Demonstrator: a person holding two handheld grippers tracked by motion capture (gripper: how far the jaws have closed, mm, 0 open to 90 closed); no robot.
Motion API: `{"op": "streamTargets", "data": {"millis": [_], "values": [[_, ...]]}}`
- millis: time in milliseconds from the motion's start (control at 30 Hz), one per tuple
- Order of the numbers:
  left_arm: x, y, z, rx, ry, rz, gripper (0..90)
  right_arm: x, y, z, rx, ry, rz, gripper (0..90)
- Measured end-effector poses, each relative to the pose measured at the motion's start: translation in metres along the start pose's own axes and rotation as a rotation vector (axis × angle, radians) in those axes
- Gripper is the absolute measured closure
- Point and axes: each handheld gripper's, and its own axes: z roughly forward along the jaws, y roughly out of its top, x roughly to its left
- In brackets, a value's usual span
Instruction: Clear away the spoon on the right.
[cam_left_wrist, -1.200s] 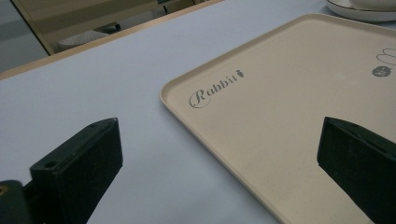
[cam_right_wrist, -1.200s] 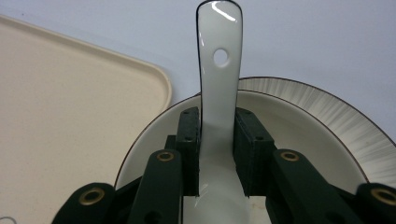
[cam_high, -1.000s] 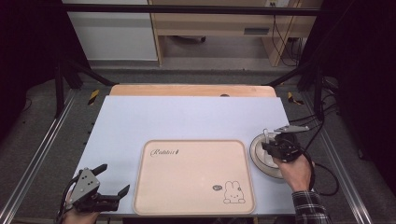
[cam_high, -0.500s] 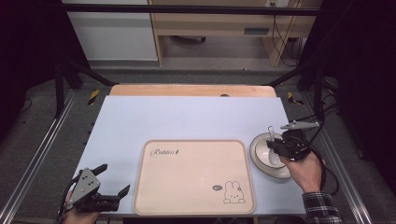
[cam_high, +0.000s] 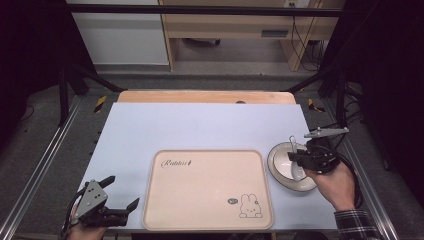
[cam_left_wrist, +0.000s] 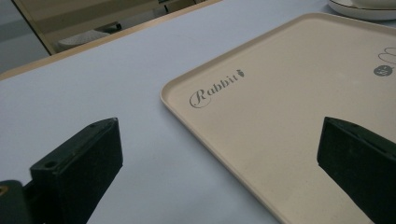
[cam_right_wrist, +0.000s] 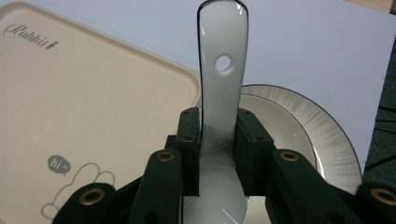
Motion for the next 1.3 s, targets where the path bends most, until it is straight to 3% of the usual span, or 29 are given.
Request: {"op": "streamTargets", "data": {"millis": [633, 1300], "values": [[-0.001, 0.0, 0.0, 0.0, -0.001, 0.001, 0.0, 0.037, -0.003, -0.01, 0.073, 0.068, -0.049, 73.2], [-0.001, 0.001, 0.0, -0.002, -0.002, 0.004, 0.0, 0.076, -0.008, 0.021, 0.194, 0.103, -0.11, 73.3]]}}
